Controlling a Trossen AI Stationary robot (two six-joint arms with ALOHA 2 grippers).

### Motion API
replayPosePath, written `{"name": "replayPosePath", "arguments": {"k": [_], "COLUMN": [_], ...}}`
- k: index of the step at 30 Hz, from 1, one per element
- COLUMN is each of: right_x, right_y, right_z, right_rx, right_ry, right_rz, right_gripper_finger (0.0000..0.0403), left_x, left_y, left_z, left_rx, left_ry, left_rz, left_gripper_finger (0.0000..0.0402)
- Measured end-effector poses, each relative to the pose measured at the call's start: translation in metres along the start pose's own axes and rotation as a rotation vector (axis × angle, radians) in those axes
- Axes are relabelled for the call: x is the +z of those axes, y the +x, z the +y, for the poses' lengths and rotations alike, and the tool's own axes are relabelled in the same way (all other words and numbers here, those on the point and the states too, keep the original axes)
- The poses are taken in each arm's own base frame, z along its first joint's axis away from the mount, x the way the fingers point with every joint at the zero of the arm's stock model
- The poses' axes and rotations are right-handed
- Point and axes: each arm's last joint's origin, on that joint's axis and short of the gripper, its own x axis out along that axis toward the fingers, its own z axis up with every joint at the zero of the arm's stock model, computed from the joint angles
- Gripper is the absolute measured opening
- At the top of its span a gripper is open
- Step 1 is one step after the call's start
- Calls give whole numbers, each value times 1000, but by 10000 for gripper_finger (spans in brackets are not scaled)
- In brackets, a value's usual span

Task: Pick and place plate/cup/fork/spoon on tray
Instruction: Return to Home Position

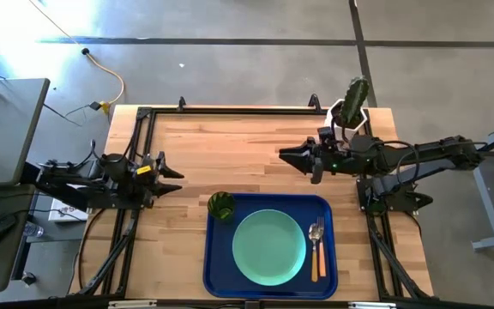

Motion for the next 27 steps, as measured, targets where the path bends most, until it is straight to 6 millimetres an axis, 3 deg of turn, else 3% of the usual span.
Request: {"name": "replayPosePath", "arguments": {"k": [15, 21, 27], "right_x": [12, 35, 51], "right_y": [-5, -31, -74], "right_z": [11, 16, 13], "right_rx": [141, 217, 183], "right_ry": [-31, -121, -237], "right_rz": [-70, -119, -93], "right_gripper_finger": [126, 126, 126], "left_x": [-30, -32, -32], "left_y": [14, 16, 17], "left_z": [6, 6, 6], "left_rx": [-14, -19, -15], "left_ry": [25, -4, -7], "left_rz": [-66, -93, -83], "left_gripper_finger": [170, 170, 170]}}
